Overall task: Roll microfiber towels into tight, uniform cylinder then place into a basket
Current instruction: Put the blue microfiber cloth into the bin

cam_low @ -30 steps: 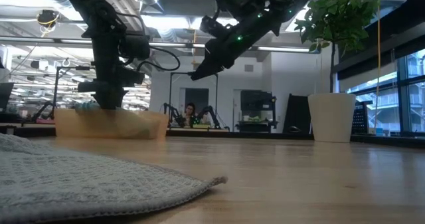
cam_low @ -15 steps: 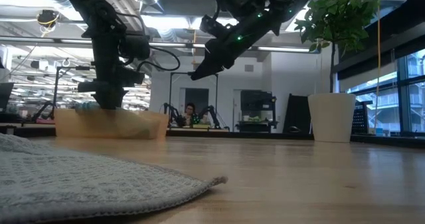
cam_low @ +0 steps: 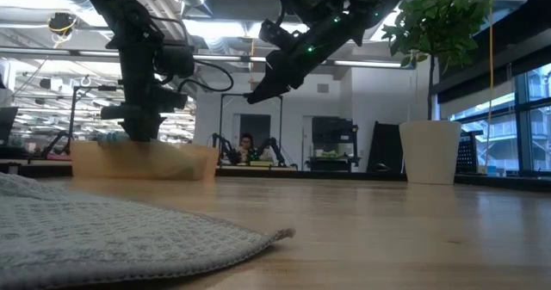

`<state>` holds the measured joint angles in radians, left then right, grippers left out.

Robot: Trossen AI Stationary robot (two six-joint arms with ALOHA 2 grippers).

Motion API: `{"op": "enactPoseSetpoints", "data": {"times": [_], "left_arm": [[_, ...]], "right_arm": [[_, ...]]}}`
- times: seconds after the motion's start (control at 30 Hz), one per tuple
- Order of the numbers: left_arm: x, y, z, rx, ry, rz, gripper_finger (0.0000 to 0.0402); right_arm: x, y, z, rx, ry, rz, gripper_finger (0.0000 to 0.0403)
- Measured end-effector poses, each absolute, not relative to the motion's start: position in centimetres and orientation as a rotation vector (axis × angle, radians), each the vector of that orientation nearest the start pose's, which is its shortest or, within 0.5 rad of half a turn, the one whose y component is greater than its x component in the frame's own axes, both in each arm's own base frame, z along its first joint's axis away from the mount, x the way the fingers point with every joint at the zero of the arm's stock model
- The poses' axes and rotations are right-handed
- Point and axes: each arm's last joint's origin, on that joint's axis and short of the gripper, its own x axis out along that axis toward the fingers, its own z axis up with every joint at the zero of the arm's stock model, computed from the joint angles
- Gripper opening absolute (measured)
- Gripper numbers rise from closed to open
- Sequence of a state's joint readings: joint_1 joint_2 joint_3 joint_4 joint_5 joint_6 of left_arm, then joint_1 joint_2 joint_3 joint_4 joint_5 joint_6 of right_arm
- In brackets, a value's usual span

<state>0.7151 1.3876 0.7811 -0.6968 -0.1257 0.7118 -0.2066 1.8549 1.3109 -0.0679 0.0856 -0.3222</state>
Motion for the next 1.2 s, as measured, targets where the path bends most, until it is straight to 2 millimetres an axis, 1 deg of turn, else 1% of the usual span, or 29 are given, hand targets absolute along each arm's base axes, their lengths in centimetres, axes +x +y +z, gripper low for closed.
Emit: {"op": "enactPoseSetpoints", "data": {"times": [0.33, 0.47, 0.67, 1.0, 1.1, 1.2], "left_arm": [[17.2, 15.4, 17.9, 0.189, 1.463, 0.202, 0.0096], [17.2, 15.4, 17.9, 0.199, 1.466, 0.192, 0.0109], [17.2, 15.4, 17.9, 0.200, 1.466, 0.192, 0.0159], [17.0, 15.4, 18.0, 0.218, 1.482, 0.203, 0.0271], [17.1, 15.5, 18.5, 0.235, 1.474, 0.225, 0.0297], [17.4, 15.9, 19.8, 0.270, 1.448, 0.275, 0.0313]], "right_arm": [[40.4, -8.7, 22.6, -0.273, 0.651, -0.182, 0.0113], [40.4, -8.7, 22.6, -0.273, 0.651, -0.182, 0.0113], [40.4, -8.7, 22.6, -0.273, 0.652, -0.182, 0.0113], [40.4, -8.7, 22.6, -0.273, 0.651, -0.182, 0.0113], [40.4, -8.7, 22.6, -0.273, 0.652, -0.182, 0.0113], [40.4, -8.7, 22.6, -0.273, 0.652, -0.182, 0.0113]]}}
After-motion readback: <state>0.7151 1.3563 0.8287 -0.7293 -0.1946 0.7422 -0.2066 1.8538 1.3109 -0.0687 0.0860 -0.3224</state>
